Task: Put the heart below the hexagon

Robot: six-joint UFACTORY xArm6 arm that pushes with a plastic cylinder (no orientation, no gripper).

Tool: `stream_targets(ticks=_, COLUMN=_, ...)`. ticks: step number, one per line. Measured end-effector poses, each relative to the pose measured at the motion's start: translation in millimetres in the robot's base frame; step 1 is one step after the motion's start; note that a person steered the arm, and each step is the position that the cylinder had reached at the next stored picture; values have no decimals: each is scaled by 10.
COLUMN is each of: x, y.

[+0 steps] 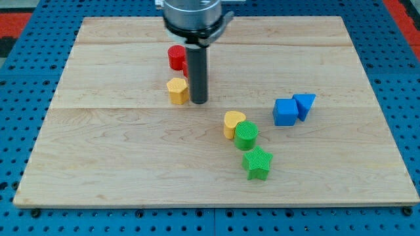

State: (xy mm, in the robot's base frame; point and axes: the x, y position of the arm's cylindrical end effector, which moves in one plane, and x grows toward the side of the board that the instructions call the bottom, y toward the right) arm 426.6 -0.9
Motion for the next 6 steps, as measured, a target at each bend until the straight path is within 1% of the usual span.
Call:
stream_targets(ticks=1, x=50, y=1008)
stream_targets(ticks=2, x=419, y=1010)
stream_targets(ticks=3, x=625, y=582)
stream_targets(ticks=4, x=639, y=125)
stream_targets(ticks=5, x=447, y=-259)
stream_targets(ticks=6, x=669, y=-224)
